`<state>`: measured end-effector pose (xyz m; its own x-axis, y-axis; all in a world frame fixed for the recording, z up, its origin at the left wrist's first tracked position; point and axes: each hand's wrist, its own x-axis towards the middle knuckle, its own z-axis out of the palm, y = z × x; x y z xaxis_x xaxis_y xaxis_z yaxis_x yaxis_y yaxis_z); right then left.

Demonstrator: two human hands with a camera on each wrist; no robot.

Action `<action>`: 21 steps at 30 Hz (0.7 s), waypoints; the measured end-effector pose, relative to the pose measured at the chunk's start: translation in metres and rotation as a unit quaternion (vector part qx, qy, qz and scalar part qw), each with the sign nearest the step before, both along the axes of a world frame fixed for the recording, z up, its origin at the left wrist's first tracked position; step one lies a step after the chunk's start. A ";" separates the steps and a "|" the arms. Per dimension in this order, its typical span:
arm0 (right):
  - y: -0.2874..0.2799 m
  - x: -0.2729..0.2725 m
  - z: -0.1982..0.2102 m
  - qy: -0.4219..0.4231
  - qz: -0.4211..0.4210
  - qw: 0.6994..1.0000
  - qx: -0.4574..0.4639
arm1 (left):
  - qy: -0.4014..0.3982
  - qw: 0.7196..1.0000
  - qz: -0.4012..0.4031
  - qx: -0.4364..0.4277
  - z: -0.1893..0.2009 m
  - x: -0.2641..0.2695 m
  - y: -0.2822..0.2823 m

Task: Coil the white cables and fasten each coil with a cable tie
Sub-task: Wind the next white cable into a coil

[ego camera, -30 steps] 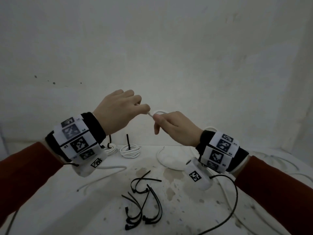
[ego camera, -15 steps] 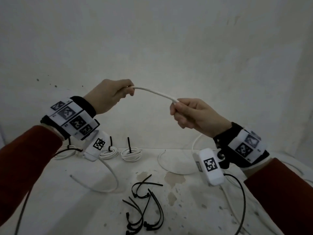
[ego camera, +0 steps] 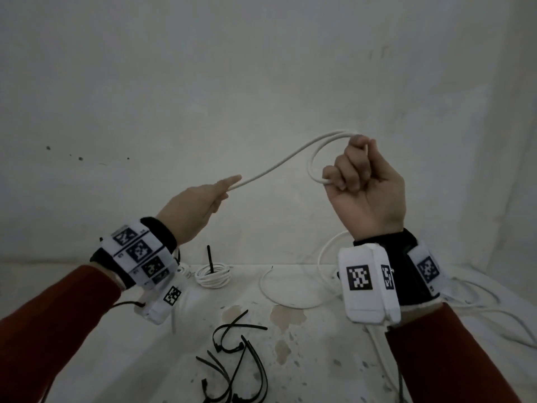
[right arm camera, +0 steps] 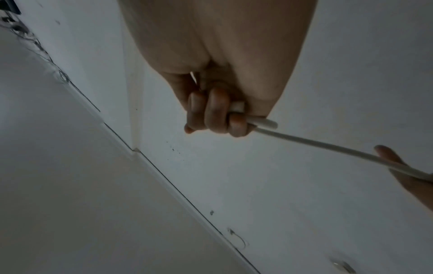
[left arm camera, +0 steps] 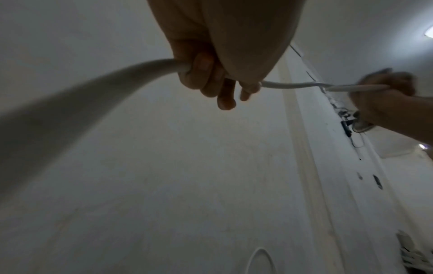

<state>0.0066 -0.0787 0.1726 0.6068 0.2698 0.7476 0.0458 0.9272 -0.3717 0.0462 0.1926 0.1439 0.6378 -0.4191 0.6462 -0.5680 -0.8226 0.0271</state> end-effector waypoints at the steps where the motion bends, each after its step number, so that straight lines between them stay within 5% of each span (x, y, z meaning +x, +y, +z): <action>1: 0.000 0.001 0.001 0.007 -0.016 1.000 0.015 | -0.006 1.000 0.025 0.013 -0.004 -0.001 -0.002; 5: 0.001 0.005 0.005 0.031 -0.050 0.996 0.067 | -0.126 0.990 0.026 0.053 -0.014 -0.011 -0.005; 9: 0.009 0.006 0.010 0.026 -0.039 0.996 0.079 | -0.162 0.974 0.028 0.157 -0.017 -0.023 -0.020; 15: 0.031 0.019 0.009 -0.021 -0.197 0.978 -0.059 | -0.206 0.946 -0.034 0.247 -0.006 -0.050 -0.038; 17: 0.040 0.021 0.002 -0.074 -0.296 0.940 -0.152 | -0.201 0.943 -0.049 0.259 -0.003 -0.058 -0.042; 21: 0.050 0.020 -0.014 -0.201 -0.464 0.790 -0.346 | -0.202 0.942 -0.053 0.263 0.004 -0.071 -0.042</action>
<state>0.0262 -0.0287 0.1582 0.5334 0.2768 0.7993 0.8307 0.0071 -0.5567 -0.0244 0.1505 0.1480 0.3212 -0.7965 0.5124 -0.5244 -0.6001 -0.6041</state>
